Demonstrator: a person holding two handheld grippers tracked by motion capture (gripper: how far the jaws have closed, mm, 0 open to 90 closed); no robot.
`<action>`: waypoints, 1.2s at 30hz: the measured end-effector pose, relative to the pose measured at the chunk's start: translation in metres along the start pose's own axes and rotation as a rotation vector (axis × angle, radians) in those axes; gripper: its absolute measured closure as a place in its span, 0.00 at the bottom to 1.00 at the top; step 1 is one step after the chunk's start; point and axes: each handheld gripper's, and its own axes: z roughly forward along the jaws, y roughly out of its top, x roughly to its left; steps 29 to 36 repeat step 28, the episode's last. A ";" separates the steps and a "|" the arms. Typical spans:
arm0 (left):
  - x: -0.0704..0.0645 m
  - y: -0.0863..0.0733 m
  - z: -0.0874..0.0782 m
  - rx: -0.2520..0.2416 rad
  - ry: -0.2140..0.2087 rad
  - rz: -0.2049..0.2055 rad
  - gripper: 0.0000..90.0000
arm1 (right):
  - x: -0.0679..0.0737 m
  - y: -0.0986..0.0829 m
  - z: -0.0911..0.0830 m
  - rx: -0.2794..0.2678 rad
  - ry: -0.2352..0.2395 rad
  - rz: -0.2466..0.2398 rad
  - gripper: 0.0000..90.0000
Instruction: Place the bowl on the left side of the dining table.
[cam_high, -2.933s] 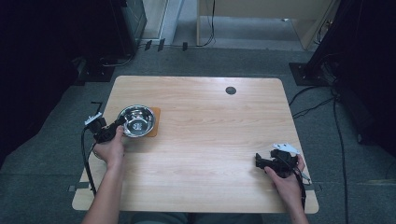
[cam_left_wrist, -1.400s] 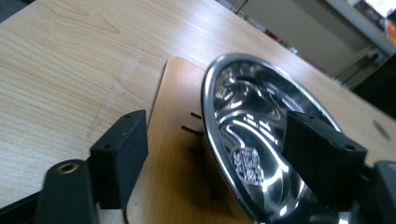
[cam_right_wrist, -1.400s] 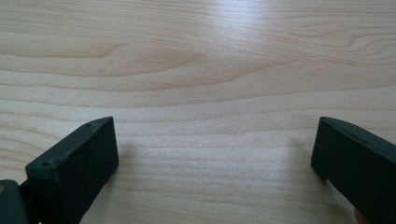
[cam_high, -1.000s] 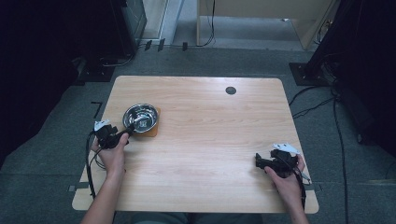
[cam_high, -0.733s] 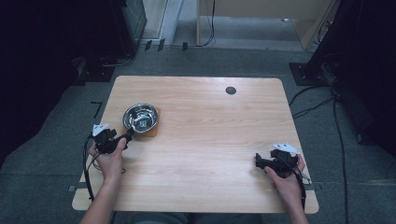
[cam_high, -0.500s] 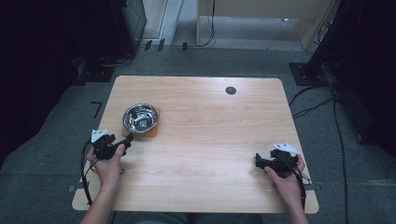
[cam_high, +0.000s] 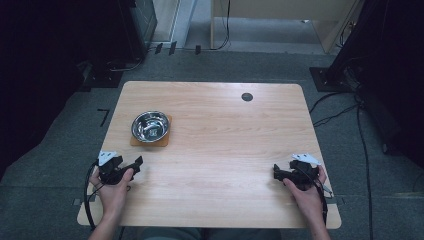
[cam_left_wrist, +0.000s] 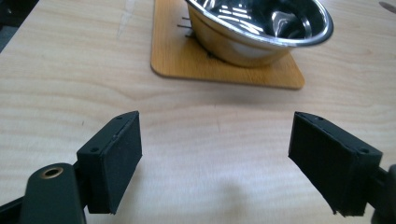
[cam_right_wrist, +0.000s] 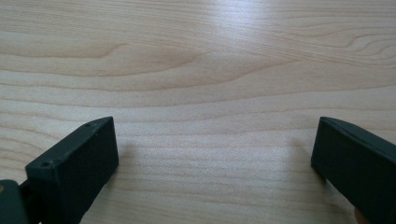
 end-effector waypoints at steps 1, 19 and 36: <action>0.000 -0.005 -0.005 0.003 -0.001 0.001 0.19 | 0.000 0.000 0.000 0.000 0.000 0.000 0.00; 0.022 -0.030 -0.040 0.044 0.112 0.050 0.19 | 0.000 0.000 0.000 0.000 0.000 0.000 0.00; 0.022 -0.031 -0.037 0.065 0.112 0.046 0.19 | 0.000 0.000 0.000 0.000 0.000 0.000 0.00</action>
